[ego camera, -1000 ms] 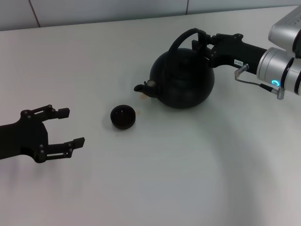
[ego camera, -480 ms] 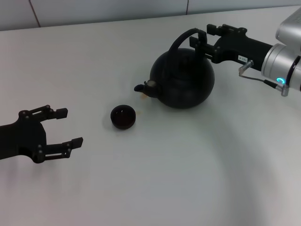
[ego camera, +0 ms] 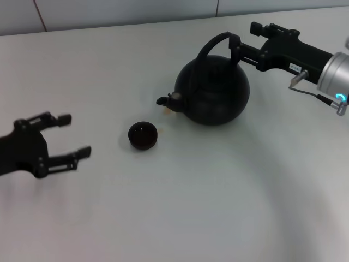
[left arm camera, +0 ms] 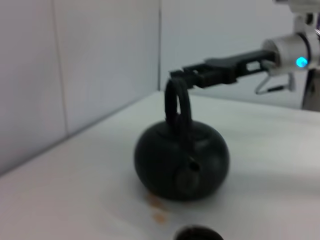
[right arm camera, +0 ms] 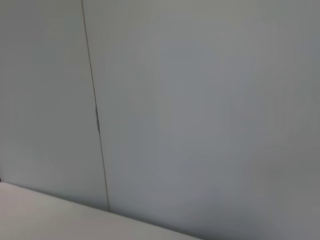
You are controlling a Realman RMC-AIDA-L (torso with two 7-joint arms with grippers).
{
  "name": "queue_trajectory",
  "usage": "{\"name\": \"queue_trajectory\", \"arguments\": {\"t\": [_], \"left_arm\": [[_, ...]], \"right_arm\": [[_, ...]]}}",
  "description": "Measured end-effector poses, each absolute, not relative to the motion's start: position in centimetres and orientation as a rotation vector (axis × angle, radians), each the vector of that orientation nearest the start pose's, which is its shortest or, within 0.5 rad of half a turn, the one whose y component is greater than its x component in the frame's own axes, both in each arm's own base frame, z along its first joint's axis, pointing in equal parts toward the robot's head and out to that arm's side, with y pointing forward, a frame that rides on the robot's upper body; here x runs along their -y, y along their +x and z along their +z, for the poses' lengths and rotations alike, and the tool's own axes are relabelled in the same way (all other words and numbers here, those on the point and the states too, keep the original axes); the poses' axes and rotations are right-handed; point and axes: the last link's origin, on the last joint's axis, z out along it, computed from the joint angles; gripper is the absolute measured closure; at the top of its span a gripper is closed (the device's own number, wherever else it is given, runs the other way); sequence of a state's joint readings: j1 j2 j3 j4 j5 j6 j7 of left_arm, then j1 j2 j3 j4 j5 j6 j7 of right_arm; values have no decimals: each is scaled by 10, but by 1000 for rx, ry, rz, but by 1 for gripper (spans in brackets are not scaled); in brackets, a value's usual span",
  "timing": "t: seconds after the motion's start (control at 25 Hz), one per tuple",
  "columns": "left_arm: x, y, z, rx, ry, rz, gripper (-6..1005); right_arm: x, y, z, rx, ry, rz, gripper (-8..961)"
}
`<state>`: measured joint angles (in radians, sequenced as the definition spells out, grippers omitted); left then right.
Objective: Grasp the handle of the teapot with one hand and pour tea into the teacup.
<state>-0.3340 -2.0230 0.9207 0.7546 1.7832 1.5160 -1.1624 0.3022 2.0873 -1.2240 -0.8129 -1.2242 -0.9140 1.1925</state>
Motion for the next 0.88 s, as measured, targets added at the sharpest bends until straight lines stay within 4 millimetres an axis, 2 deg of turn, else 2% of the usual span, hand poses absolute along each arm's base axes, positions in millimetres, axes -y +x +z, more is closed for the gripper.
{"name": "queue_trajectory", "arguments": {"t": [0.04,0.12,0.16,0.32,0.48,0.52,0.76,0.84,0.88], "left_arm": [[-300,-293,22,339,-2627,-647,152],[-300,-293,22,339,-2627,-647,152],[-300,-289,24,347,-2578,-729,152],[-296,-284,22,341,-2574,-811,152],[-296,-284,22,341,-2574,-811,152],[-290,-283,19,316,-2592,-845,152],[-277,-282,26,278,-2630,-895,152],[-275,-282,28,271,-2639,-904,152],[-273,-281,29,263,-2647,-913,152]], "right_arm": [[-358,271,15,-576,-2149,750,287],[-356,271,17,-570,-2153,770,288],[-351,267,21,-547,-2175,834,288],[-342,264,28,-510,-2203,912,287],[-330,265,35,-459,-2231,953,287],[-326,266,35,-440,-2250,954,287],[-300,261,31,-302,-2469,936,287],[-286,255,32,-237,-2573,971,287],[-286,255,32,-237,-2573,971,287]]}}
